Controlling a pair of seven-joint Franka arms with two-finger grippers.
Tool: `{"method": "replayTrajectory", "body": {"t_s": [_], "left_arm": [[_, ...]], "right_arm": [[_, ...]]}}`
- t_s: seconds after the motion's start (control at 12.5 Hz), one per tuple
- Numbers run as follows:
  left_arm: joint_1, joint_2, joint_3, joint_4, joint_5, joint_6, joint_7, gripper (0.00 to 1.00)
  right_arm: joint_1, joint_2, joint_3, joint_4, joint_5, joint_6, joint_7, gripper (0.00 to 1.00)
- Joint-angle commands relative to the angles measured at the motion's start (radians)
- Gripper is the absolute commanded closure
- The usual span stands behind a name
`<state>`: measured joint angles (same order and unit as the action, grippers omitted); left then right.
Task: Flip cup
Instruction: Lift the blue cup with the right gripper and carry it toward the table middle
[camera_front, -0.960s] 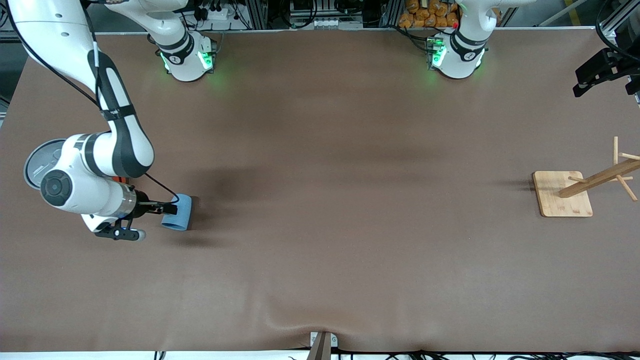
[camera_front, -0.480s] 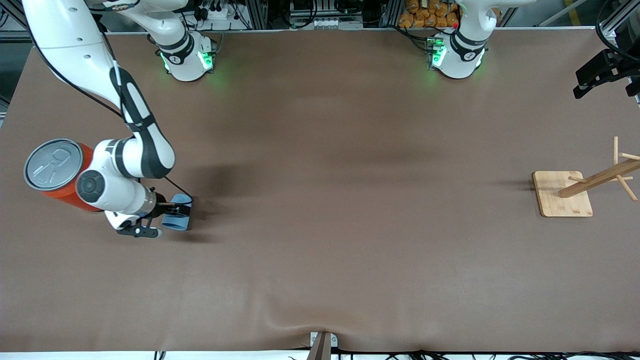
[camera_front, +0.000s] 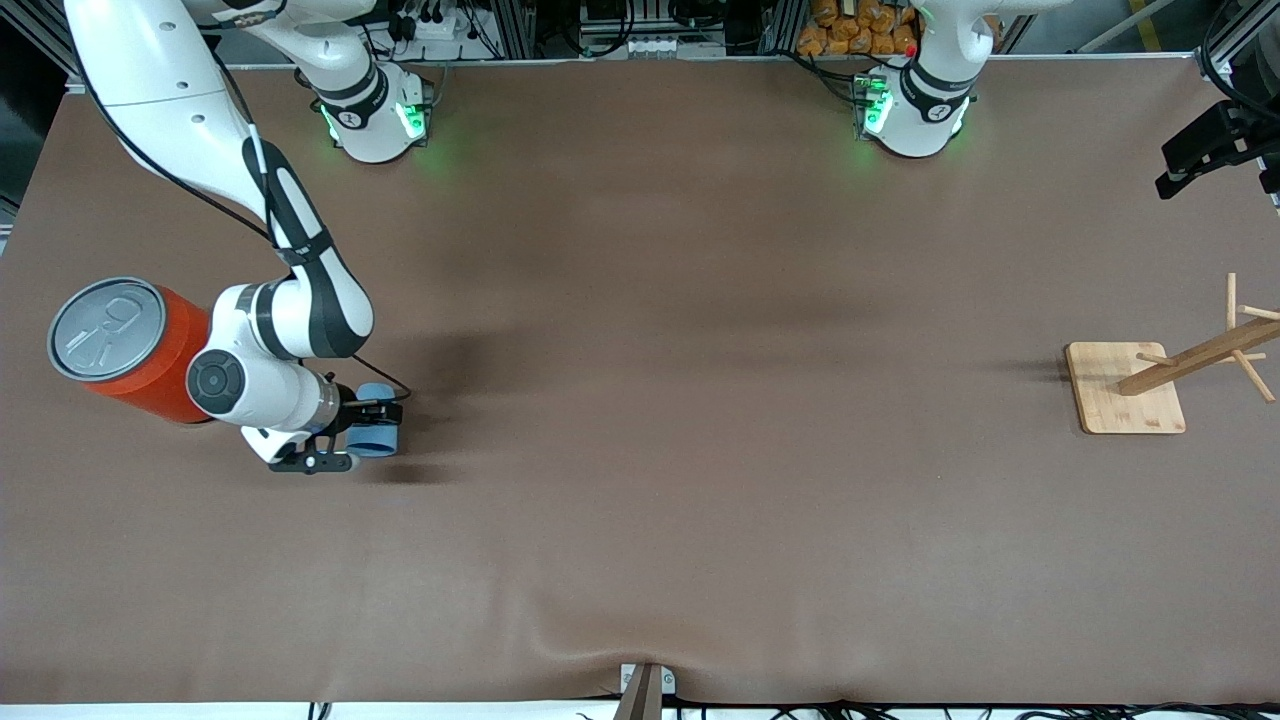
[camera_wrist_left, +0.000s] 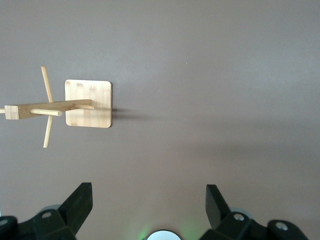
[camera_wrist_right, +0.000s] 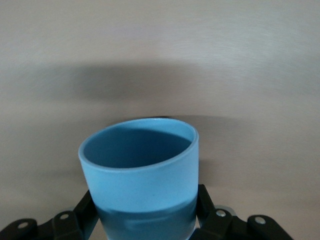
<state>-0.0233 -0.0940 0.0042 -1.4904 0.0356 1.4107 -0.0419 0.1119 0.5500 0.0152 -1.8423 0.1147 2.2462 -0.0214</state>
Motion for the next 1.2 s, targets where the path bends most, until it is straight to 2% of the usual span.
{"method": "replayTrajectory", "body": {"t_s": [0.0,0.16,0.32,0.56,0.64,0.72,0.96,1.04,1.12], "left_arm": [[0.003,-0.020,0.002,-0.008,-0.019,0.007,-0.006,0.00],[0.002,-0.020,0.000,-0.010,-0.019,0.004,-0.007,0.00],[0.002,-0.024,-0.004,-0.014,-0.019,-0.002,-0.021,0.00],[0.000,-0.029,-0.009,-0.016,-0.019,-0.004,-0.039,0.00],[0.000,-0.030,-0.009,-0.019,-0.019,-0.010,-0.039,0.00],[0.000,-0.032,-0.009,-0.019,-0.019,-0.022,-0.039,0.00],[0.002,-0.035,-0.009,-0.019,-0.051,-0.021,-0.032,0.00],[0.000,-0.035,-0.009,-0.027,-0.051,-0.024,-0.032,0.00],[0.002,-0.035,-0.009,-0.037,-0.052,-0.025,-0.033,0.00]], "right_arm": [[0.011,-0.015,0.052,0.128,0.002,-0.146,-0.080,0.83],[0.012,-0.009,0.129,0.207,0.000,-0.186,-0.133,0.83],[0.014,-0.010,0.193,0.212,-0.029,-0.163,-0.307,0.82],[0.038,0.001,0.284,0.224,-0.113,-0.099,-0.347,0.82],[0.073,0.027,0.304,0.277,-0.185,-0.102,-0.351,0.82],[0.119,0.054,0.311,0.341,-0.251,-0.114,-0.353,0.82],[0.303,0.126,0.307,0.437,-0.282,-0.117,-0.353,0.83],[0.360,0.164,0.305,0.475,-0.341,-0.114,-0.351,0.84],[0.403,0.206,0.304,0.507,-0.436,-0.114,-0.354,0.84]]}}
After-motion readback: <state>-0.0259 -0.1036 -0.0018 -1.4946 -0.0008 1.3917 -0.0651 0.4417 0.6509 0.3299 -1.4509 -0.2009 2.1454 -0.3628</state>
